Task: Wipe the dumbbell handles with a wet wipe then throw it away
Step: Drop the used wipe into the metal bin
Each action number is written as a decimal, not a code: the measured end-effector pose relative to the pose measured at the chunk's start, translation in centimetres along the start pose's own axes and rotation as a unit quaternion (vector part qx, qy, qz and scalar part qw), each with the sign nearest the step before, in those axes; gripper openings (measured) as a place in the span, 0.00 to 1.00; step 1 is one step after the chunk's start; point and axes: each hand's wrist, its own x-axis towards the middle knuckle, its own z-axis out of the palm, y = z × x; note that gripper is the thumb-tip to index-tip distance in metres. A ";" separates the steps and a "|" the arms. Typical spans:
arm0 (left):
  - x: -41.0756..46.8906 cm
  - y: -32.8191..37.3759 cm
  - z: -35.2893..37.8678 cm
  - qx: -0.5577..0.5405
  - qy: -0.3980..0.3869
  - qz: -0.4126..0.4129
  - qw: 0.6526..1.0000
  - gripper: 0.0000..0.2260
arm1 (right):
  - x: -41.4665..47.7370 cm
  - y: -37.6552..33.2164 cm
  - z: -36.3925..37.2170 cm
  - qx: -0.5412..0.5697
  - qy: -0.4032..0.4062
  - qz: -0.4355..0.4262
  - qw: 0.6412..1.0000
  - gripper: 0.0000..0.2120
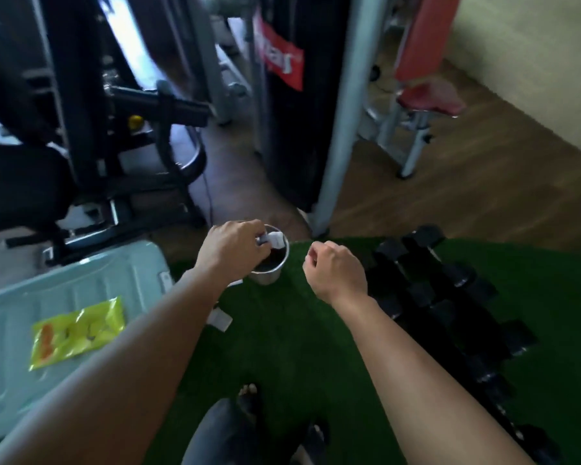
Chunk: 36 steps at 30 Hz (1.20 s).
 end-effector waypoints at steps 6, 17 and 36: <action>-0.1 -6.6 0.3 -0.019 -0.009 -0.094 0.995 0.06 | 5.2 -5.4 2.4 -0.026 -0.047 -0.066 0.996 0.10; 7.7 -13.6 1.2 -0.030 -0.033 -0.123 0.991 0.07 | 15.3 -9.3 5.7 -0.058 -0.066 -0.040 0.995 0.11; 25.2 -16.4 17.1 -0.056 -0.127 -0.239 0.961 0.10 | 30.4 1.7 15.8 -0.006 -0.163 0.008 0.987 0.09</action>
